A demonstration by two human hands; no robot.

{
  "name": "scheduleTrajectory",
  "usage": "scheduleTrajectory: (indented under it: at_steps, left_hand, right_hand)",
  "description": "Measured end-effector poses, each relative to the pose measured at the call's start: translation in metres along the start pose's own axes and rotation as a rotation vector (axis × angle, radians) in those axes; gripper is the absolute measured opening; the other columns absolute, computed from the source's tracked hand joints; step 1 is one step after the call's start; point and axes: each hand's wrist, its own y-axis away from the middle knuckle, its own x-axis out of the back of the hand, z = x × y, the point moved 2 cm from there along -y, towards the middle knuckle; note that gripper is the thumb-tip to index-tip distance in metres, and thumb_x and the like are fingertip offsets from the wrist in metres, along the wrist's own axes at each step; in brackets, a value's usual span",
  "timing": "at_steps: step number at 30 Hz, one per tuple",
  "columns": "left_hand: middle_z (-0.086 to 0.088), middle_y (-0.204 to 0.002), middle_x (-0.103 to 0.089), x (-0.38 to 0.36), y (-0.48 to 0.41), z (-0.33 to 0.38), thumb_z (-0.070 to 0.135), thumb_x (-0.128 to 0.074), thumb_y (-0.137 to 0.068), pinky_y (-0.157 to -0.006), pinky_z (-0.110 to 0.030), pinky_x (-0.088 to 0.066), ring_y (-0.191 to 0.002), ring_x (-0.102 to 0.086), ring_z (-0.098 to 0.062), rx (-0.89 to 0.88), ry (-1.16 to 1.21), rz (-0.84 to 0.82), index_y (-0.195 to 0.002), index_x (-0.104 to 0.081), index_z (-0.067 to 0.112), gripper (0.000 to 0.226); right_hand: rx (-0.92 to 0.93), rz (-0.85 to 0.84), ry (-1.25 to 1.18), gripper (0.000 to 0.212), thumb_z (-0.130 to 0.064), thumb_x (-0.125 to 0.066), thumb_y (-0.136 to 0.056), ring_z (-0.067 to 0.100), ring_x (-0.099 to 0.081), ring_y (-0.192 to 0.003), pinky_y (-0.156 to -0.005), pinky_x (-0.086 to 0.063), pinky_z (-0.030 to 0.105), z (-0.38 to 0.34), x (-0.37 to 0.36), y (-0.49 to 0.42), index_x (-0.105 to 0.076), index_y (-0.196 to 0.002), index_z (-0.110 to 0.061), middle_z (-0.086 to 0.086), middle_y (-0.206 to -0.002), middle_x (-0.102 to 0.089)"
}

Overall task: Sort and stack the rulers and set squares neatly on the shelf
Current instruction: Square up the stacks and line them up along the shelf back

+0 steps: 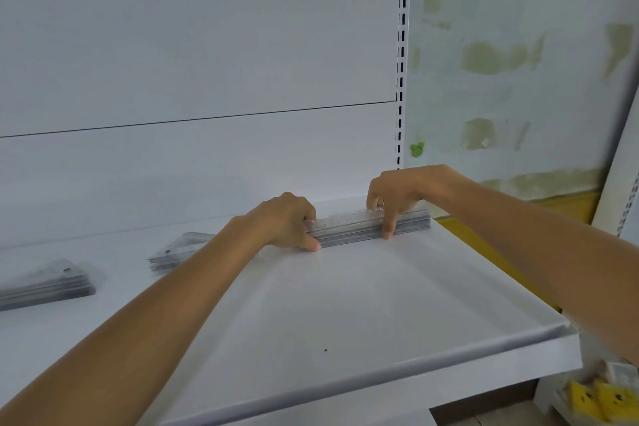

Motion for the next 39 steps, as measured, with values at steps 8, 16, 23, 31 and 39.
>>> scheduleTrajectory:
  at_steps: [8, 16, 23, 31, 39]
  left_hand:
    - [0.007, -0.085, -0.042, -0.002, 0.0, -0.001, 0.041, -0.065, -0.077, -0.066, -0.026, -0.036, -0.081, -0.047, -0.019, 0.028, 0.0, -0.025, -0.1, -0.051, 0.026, 0.031]
    - [0.007, -0.085, -0.043, -0.002, 0.0, -0.002, 0.028, -0.063, -0.074, -0.065, -0.026, -0.038, -0.079, -0.05, -0.018, 0.0, 0.004, -0.037, -0.088, -0.047, 0.023, 0.021]
    - [0.003, -0.068, -0.042, -0.006, 0.007, -0.001, 0.024, -0.062, -0.071, -0.057, -0.026, -0.035, -0.063, -0.045, -0.019, 0.007, 0.043, 0.03, -0.062, -0.039, 0.021, 0.025]
    - [0.002, -0.1, -0.053, -0.012, 0.016, -0.006, 0.03, -0.06, -0.077, -0.074, -0.028, -0.045, -0.089, -0.055, -0.02, -0.004, 0.181, 0.082, -0.115, -0.052, 0.025, 0.039]
    - [0.004, -0.123, -0.053, -0.011, 0.026, -0.014, 0.038, -0.061, -0.081, -0.091, -0.031, -0.041, -0.111, -0.049, -0.017, -0.026, 0.157, 0.157, -0.127, -0.046, 0.024, 0.05]
  right_hand:
    - [-0.016, -0.044, 0.034, 0.079, -0.038, -0.08, -0.066, 0.022, -0.047, -0.121, -0.098, -0.041, 0.035, 0.002, -0.001, 0.001, -0.044, -0.134, -0.018, -0.001, -0.135, -0.048]
    - [-0.116, -0.037, 0.092, 0.079, -0.031, -0.079, -0.07, 0.023, -0.045, -0.123, -0.1, -0.042, 0.038, 0.024, -0.007, 0.009, -0.04, -0.137, -0.018, 0.001, -0.137, -0.043]
    - [-0.148, -0.033, 0.115, 0.08, -0.033, -0.08, -0.065, 0.024, -0.047, -0.121, -0.097, -0.045, 0.042, 0.022, -0.007, 0.009, -0.043, -0.135, -0.02, 0.0, -0.136, -0.046]
    - [-0.172, -0.062, 0.134, 0.082, -0.029, -0.077, -0.068, 0.022, -0.044, -0.125, -0.099, -0.044, 0.042, 0.016, -0.008, 0.013, -0.037, -0.139, -0.02, -0.001, -0.14, -0.042]
    - [-0.185, -0.059, 0.109, 0.076, -0.025, -0.071, -0.072, 0.024, -0.048, -0.117, -0.095, -0.046, 0.042, 0.008, -0.013, 0.015, -0.035, -0.139, -0.023, 0.002, -0.134, -0.044]
